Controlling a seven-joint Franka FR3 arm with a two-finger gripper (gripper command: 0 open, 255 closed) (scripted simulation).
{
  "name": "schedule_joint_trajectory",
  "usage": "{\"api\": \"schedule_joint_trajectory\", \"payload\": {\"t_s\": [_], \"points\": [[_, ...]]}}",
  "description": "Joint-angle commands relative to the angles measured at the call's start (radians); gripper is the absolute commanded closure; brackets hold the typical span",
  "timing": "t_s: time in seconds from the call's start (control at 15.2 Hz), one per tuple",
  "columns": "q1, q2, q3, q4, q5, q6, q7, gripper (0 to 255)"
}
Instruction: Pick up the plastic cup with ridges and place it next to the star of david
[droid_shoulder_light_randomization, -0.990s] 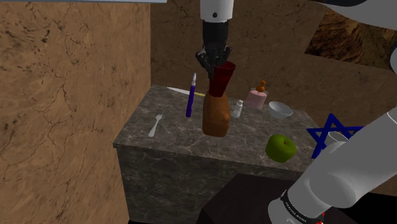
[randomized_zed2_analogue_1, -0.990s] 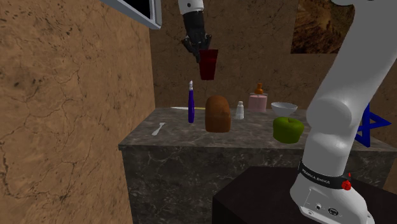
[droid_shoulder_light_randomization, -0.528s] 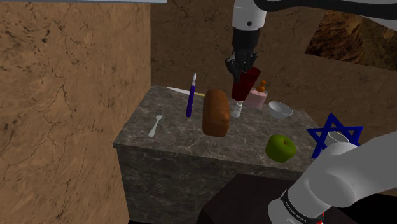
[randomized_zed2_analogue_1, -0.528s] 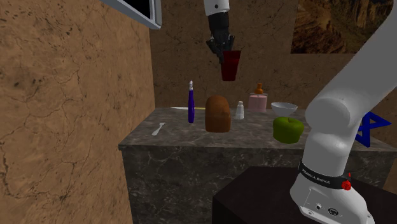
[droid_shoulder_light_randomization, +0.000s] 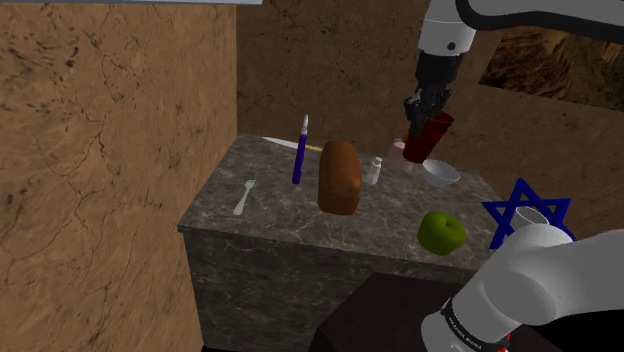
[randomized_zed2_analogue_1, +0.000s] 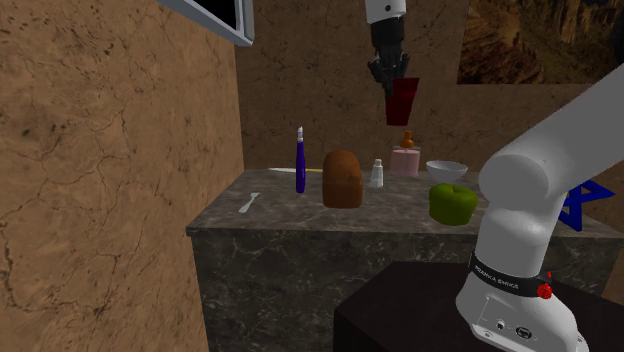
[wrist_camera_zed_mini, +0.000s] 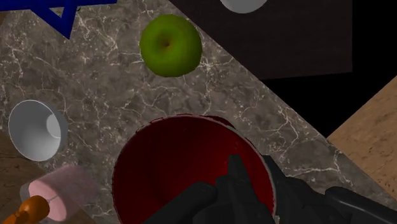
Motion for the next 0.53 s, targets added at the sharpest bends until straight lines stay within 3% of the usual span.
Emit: {"api": "schedule_joint_trajectory", "payload": {"t_s": [0.0,0.46], "points": [[-0.005,-0.061,-0.034,-0.045,-0.02,-0.01,-0.04,255],[-0.036,-0.231,-0.162,-0.142,-0.123,-0.059,-0.184,255]]}}
